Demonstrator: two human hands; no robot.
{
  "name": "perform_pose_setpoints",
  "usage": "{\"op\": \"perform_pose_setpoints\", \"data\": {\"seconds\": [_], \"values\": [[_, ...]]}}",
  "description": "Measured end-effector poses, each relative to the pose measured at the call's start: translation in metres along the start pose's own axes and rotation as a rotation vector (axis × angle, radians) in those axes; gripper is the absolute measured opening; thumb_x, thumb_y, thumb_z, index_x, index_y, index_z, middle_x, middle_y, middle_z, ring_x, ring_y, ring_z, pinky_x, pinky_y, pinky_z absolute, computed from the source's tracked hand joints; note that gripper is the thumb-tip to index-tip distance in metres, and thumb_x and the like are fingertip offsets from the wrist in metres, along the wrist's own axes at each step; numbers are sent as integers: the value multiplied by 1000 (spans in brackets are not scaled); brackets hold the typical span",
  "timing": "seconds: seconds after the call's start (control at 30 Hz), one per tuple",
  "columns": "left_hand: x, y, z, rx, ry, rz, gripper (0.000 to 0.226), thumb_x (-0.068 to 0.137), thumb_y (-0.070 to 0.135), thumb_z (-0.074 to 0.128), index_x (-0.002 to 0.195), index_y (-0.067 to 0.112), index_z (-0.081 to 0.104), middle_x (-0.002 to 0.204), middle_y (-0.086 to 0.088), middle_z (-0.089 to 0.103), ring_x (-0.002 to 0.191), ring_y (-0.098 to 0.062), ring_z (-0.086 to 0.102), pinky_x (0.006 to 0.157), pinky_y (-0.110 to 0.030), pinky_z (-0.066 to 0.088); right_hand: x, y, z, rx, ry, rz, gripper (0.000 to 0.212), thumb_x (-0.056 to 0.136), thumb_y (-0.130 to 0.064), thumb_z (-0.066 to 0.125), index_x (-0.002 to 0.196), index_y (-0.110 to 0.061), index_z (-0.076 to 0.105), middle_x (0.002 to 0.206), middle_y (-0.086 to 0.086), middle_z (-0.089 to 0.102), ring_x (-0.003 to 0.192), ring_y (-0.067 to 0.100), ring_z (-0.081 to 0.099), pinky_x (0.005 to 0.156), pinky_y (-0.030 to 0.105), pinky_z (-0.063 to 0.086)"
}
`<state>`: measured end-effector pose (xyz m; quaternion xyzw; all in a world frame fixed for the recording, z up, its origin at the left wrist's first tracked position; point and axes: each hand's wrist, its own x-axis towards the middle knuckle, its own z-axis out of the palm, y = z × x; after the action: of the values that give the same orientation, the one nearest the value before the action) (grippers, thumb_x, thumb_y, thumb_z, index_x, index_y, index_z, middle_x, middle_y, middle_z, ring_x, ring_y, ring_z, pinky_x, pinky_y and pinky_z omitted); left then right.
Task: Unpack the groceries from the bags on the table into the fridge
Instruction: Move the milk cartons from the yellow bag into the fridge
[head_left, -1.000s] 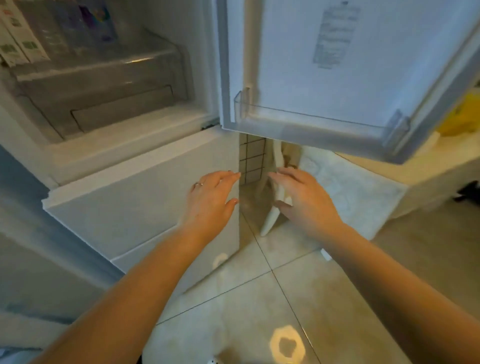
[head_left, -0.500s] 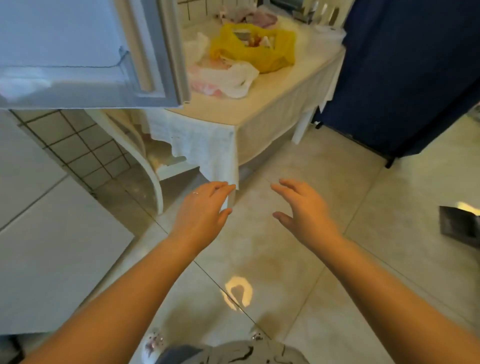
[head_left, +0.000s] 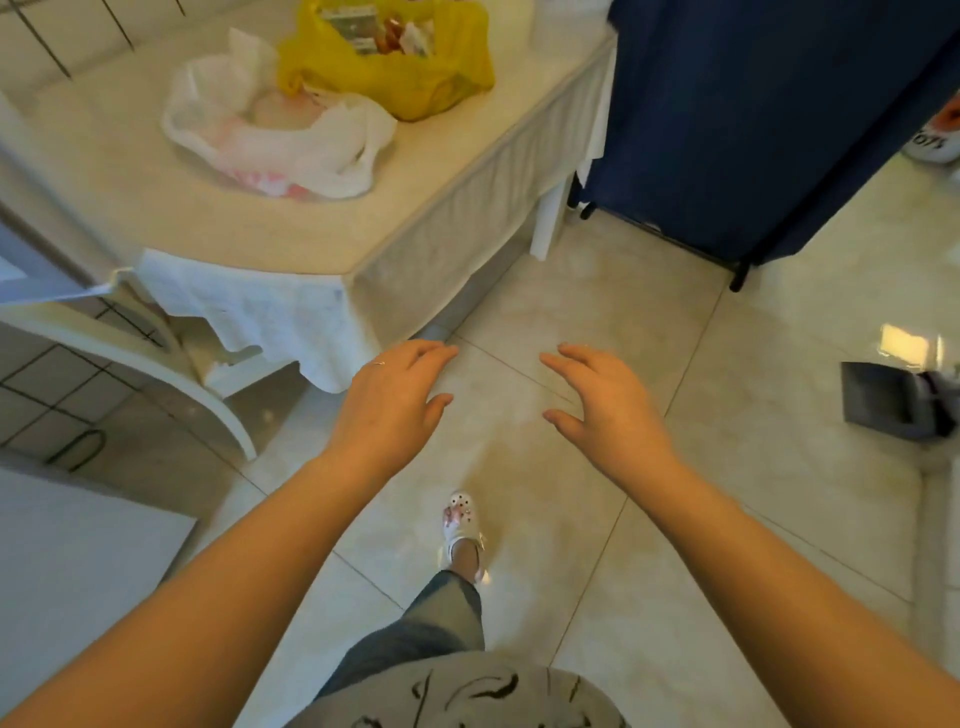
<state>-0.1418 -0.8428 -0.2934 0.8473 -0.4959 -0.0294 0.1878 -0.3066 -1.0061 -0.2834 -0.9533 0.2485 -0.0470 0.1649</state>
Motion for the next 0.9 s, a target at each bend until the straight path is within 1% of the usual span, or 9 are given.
{"op": "perform_pose_setpoints", "data": {"seconds": [0.13, 0.27, 0.4, 0.53, 0.63, 0.7, 0.8, 0.87, 0.9], "values": [[89, -16, 7, -26, 18, -3, 48, 86, 19, 65, 132, 15, 51, 128, -7, 55, 113, -30, 53, 89, -42, 47, 84, 25, -15, -28, 18, -18, 60, 85, -28, 67, 139, -21, 42, 145, 3, 40, 132, 23, 37, 107, 35, 30], [180, -32, 5, -43, 22, 8, 48, 85, 17, 66, 131, 13, 52, 128, -10, 55, 114, -32, 53, 89, -46, 47, 168, 45, -34, -45, 8, -36, 60, 85, -28, 66, 139, -21, 42, 145, 2, 41, 132, 22, 36, 107, 33, 28], [261, -40, 2, -26, 45, 4, 48, 85, 18, 66, 131, 12, 52, 129, -10, 55, 115, -31, 52, 93, -43, 44, 236, 68, -50, -14, 6, -44, 59, 85, -26, 66, 139, -21, 42, 145, 3, 40, 133, 20, 34, 107, 29, 26], [331, -53, 7, -1, 44, -7, 48, 87, 21, 63, 133, 16, 50, 130, -8, 54, 117, -28, 51, 94, -40, 41, 306, 98, -63, 5, -11, -54, 59, 86, -26, 66, 139, -20, 42, 145, 2, 39, 133, 19, 33, 107, 28, 24], [386, -66, 15, 30, 39, -72, 48, 91, 26, 58, 137, 20, 45, 136, -4, 48, 123, -25, 45, 99, -39, 39, 370, 126, -67, 25, -20, -88, 59, 86, -26, 66, 139, -20, 43, 146, 1, 39, 134, 19, 32, 108, 31, 25], [422, -72, 21, 39, 55, -139, 49, 91, 26, 57, 138, 21, 43, 139, -4, 47, 125, -24, 44, 102, -38, 39, 416, 146, -69, 41, -28, -135, 58, 84, -24, 68, 138, -20, 45, 145, 2, 41, 133, 21, 35, 107, 32, 28], [474, -77, 31, 45, 89, -232, 50, 91, 26, 58, 138, 21, 43, 139, -4, 47, 126, -24, 43, 102, -39, 38, 487, 175, -76, 42, -40, -232, 57, 83, -22, 70, 135, -17, 48, 141, 6, 45, 130, 24, 40, 104, 35, 34], [505, -79, 35, 51, 95, -304, 50, 91, 26, 58, 138, 21, 44, 139, -4, 47, 126, -24, 44, 101, -38, 38, 532, 191, -84, 37, -72, -303, 58, 83, -21, 69, 136, -18, 47, 142, 6, 45, 131, 24, 39, 106, 38, 35], [520, -79, 35, 53, 104, -345, 50, 90, 26, 59, 137, 20, 44, 138, -4, 48, 125, -24, 44, 100, -38, 39, 553, 198, -88, 39, -100, -340, 58, 84, -22, 69, 137, -19, 45, 143, 5, 43, 133, 23, 36, 109, 38, 33]]}}
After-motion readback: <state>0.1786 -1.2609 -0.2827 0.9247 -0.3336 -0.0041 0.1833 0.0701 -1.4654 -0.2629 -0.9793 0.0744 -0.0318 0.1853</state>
